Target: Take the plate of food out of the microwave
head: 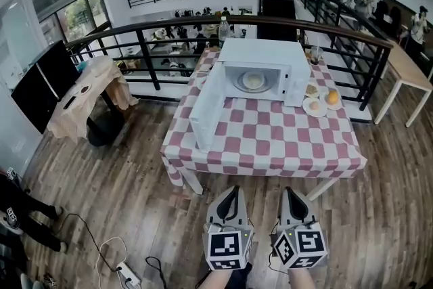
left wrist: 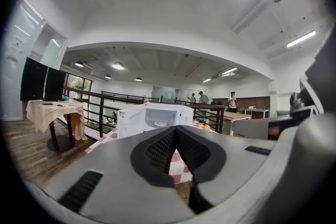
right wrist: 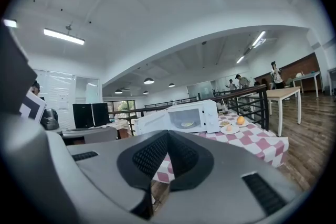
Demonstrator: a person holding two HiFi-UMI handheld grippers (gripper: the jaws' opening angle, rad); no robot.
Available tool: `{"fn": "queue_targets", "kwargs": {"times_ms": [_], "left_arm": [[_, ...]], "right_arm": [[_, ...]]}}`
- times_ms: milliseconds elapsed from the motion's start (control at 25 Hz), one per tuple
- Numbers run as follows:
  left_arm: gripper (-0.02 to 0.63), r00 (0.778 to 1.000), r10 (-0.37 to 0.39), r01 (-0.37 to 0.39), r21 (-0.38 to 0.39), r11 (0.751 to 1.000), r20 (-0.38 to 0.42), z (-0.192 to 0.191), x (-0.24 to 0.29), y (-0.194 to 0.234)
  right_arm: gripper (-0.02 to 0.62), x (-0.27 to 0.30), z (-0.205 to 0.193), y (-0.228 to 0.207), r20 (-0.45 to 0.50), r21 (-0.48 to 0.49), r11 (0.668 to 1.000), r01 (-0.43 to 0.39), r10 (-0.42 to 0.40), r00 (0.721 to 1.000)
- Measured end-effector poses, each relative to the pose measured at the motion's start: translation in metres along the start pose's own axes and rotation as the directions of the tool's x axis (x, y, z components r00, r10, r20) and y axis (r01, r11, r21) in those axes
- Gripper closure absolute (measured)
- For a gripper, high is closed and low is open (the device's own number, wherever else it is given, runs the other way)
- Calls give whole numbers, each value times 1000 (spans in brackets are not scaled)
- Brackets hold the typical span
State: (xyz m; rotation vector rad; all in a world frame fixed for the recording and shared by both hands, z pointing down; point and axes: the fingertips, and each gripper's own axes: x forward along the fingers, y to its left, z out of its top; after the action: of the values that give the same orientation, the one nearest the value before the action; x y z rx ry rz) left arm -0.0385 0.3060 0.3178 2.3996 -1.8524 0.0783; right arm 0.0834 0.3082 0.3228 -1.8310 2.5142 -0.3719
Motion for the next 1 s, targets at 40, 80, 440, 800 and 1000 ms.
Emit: {"fn": "queue_targets", "kwargs": {"times_ms": [40,80,440,800,1000], "left_arm": [[597,1000,-3,3,-2,1000,0,1,9,5],[597,1000,-4,4,-4,1000,0,3,17,9],[598,1000,-22,22,-9,1000,-12,3,70,42],[598,999,-38,37,-38,999,-36,-6,96,53],[598,997,-47,44,-50,998,-53,-11,117,53]], "right_arm": [[604,10,2,0,-1,0,1000,3,-3,1000],[604,19,3,0,-1,-1,1000,5,-5,1000],[604,79,3,-3,-9,5,1000,21,-21,1000],[604,105,-3,-11,-42,6,999,46,-46,998],[604,123,-7,-22,-65,10,998,55,-54,996]]}}
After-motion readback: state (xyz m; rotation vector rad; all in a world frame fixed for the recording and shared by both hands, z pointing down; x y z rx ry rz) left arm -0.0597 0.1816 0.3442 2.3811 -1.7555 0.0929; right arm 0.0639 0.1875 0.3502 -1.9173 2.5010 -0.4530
